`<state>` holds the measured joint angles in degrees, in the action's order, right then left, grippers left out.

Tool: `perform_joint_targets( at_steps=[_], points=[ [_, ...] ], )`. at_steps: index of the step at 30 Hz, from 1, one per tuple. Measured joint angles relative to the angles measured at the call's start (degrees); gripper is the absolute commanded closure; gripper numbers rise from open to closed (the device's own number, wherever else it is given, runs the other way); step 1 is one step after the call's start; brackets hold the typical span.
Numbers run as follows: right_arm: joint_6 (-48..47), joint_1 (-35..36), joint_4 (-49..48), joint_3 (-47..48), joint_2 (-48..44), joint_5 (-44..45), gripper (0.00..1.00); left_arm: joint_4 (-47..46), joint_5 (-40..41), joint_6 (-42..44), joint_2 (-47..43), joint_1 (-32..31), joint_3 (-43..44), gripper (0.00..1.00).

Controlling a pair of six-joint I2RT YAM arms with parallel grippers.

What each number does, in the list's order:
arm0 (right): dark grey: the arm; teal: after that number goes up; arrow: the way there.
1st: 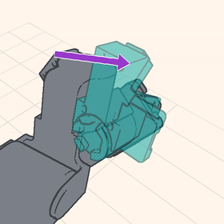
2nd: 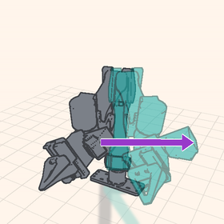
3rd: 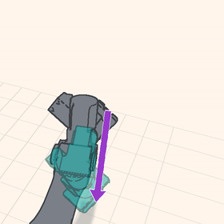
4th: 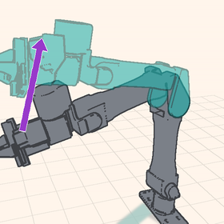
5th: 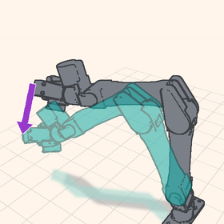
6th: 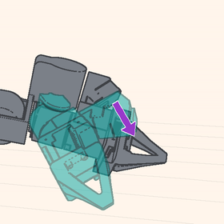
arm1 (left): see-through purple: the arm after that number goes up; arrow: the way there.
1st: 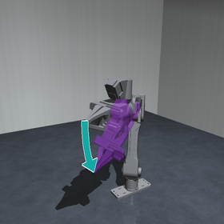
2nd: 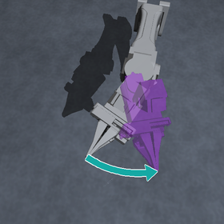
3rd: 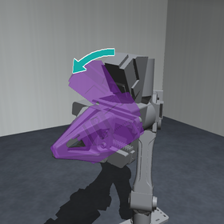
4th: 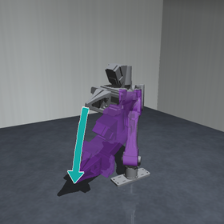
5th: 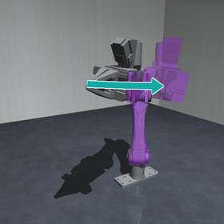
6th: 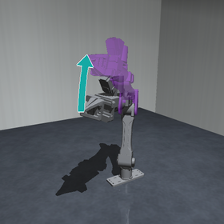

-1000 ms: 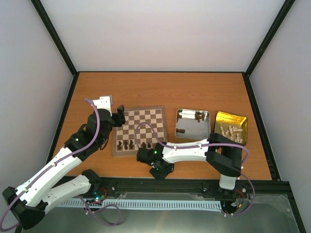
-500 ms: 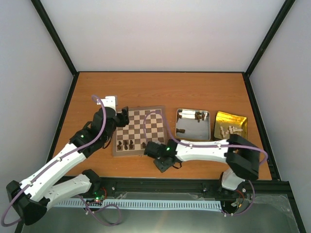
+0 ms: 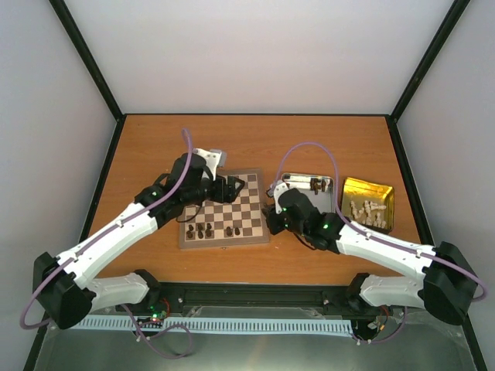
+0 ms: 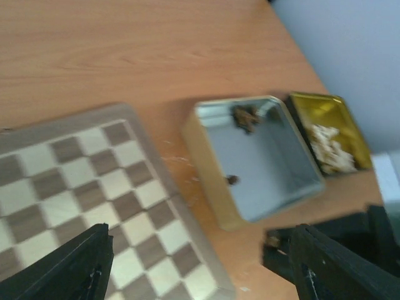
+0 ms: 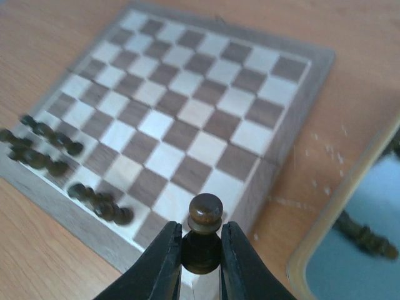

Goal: Set up the chess pieces on the board
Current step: Place the chess piece on the chessboard.

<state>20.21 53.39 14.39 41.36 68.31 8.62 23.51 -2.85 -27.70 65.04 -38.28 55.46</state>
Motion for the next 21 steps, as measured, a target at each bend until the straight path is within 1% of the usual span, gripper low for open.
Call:
perform_joint_targets(
  at_steps=[3, 4, 7, 10, 12, 15, 18, 21],
  points=[
    [-4.4, -2.4, -5.8, -1.3, -1.6, -3.6, 0.85, -0.3, -9.1, -0.4, 1.6, 1.3, 1.2, 0.22],
    [-6.2, -3.0, -7.5, -1.4, -1.7, -5.0, 0.85, -0.7, -13.3, -0.9, 2.1, 2.5, 1.3, 0.22],
    [-9.8, -4.0, -11.3, -1.7, -2.2, -7.8, 0.85, -2.1, -22.3, -2.9, 3.3, 6.7, 1.1, 0.22],
    [-12.9, -4.6, -14.4, -2.8, -3.5, -9.7, 0.85, -4.7, -29.8, -4.7, 4.3, 9.3, 0.4, 0.24],
    [-14.8, -4.7, -15.5, -2.9, -3.6, -10.8, 0.85, -5.9, -34.3, -5.4, 5.5, 9.5, 0.2, 0.24],
    [-17.1, -4.7, -16.3, -2.9, -3.4, -12.2, 0.84, -6.4, -38.2, -5.6, 7.2, 9.5, 0.2, 0.24],
    [-18.7, -4.7, -16.3, -2.2, -2.0, -13.7, 0.84, -6.3, -40.2, -5.6, 8.6, 9.5, 0.2, 0.34],
    [-19.4, -4.7, -16.1, -1.0, -0.3, -14.9, 0.84, -6.0, -40.4, -5.0, 9.8, 9.5, 0.2, 0.43]
  ],
)
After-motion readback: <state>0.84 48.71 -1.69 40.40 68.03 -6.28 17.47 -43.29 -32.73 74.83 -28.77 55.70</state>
